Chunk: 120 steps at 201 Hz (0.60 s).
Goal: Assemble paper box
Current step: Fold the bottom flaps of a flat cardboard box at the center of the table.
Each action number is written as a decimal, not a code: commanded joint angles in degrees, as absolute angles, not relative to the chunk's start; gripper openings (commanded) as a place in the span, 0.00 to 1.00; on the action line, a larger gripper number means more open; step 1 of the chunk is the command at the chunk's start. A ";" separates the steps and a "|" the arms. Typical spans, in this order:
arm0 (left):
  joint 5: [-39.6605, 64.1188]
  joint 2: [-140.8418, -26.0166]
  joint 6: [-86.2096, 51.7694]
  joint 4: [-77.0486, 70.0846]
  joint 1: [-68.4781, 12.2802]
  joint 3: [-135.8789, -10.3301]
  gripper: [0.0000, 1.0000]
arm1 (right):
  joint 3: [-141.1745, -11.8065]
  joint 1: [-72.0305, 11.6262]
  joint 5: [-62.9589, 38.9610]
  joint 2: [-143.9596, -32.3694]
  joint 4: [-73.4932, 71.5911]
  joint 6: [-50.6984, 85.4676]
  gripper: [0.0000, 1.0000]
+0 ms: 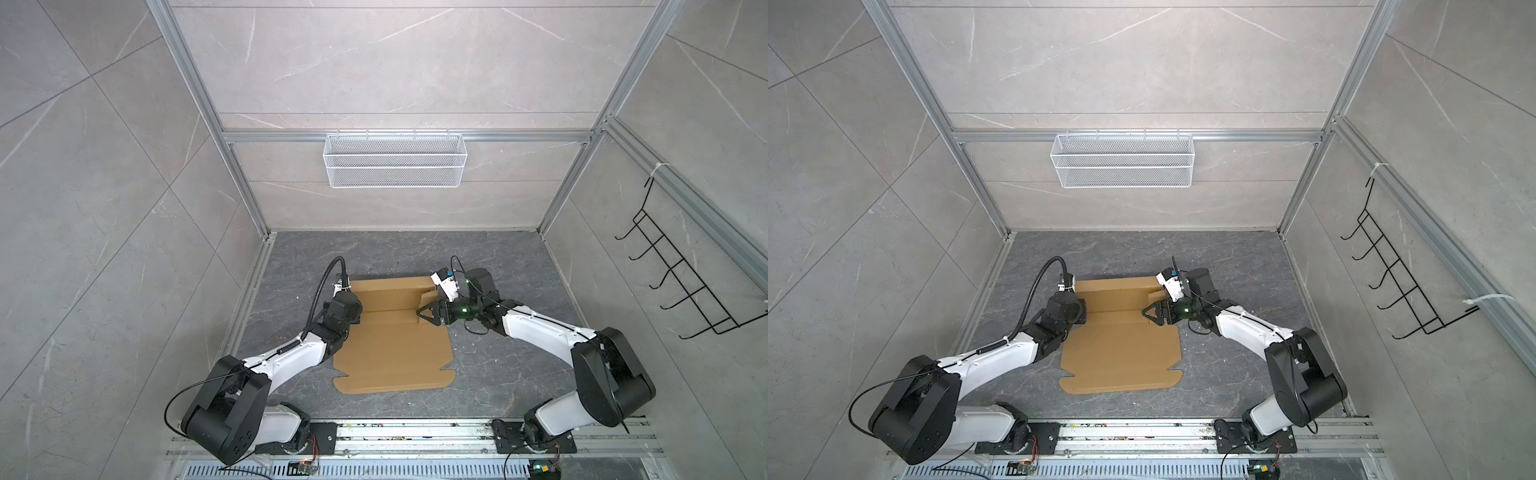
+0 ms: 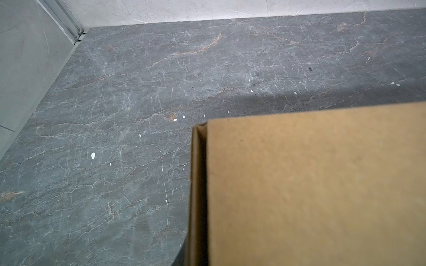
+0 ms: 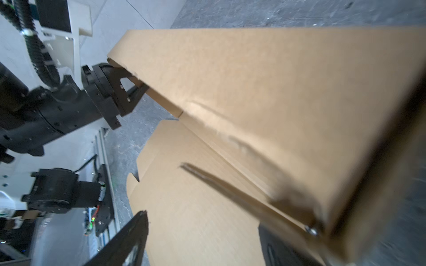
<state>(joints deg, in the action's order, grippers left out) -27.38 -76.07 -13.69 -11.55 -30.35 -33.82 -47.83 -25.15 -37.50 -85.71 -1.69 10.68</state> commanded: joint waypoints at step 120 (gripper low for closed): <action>-28.92 -76.06 -10.55 -8.79 -30.21 -35.60 0.00 | -51.17 -14.63 -48.35 -73.37 9.43 6.40 0.77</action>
